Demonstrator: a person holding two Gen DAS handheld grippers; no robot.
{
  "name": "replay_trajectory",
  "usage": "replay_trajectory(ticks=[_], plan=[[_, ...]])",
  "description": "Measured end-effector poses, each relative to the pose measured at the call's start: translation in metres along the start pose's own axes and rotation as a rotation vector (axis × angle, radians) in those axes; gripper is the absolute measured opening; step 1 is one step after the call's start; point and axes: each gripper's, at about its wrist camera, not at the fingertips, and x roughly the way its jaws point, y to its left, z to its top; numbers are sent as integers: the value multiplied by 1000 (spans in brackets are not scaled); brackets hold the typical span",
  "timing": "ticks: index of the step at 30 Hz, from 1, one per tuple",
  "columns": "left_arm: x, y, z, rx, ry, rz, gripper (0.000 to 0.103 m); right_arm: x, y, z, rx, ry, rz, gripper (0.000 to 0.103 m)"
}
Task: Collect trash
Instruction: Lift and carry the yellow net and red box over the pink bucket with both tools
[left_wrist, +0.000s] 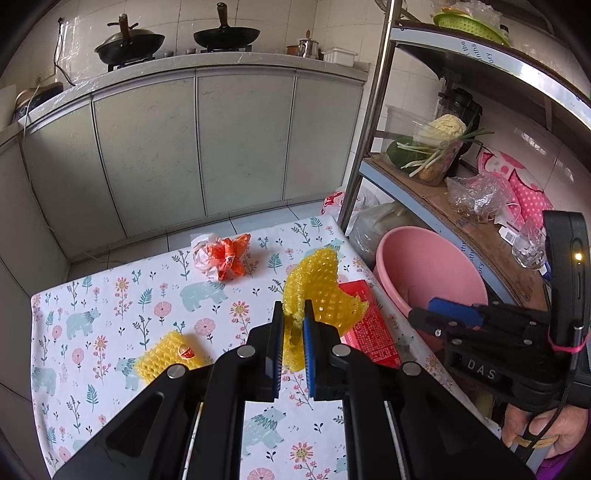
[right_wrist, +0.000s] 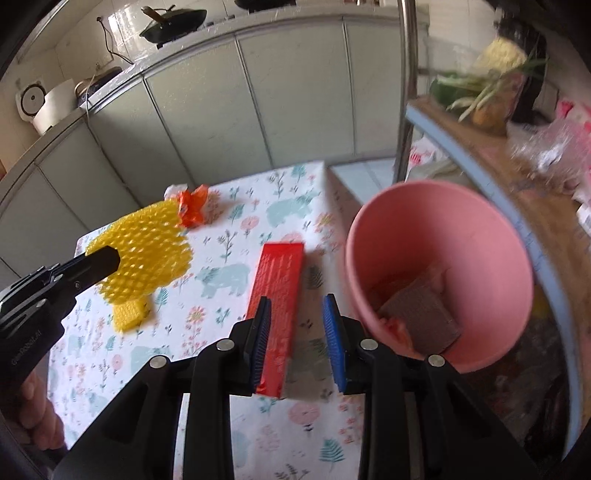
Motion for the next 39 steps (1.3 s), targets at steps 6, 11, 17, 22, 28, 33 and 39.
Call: replay_trajectory(ticks=[6,11,17,22,28,33,39], plan=[[2,7,-7,-13,9,-8,9,23,8,-5,13,74,10,43],[7,13,-12,-28,26,2,9,42,21,-2,-3,110,8,45],[8,17,-14,-38,27,28,9,63,28,-1,-14,146,-38,45],[12,20,-15,-46,41,49,9,69,30,-3,-36,142,-70,45],[14,23,-16,-57,47,61,9,68,32,-4,-53,122,-89,45],[16,25,-16,-65,49,71,9,66,31,-6,-53,112,-91,41],[18,26,-15,-72,55,83,9,57,30,-6,-49,83,-97,40]])
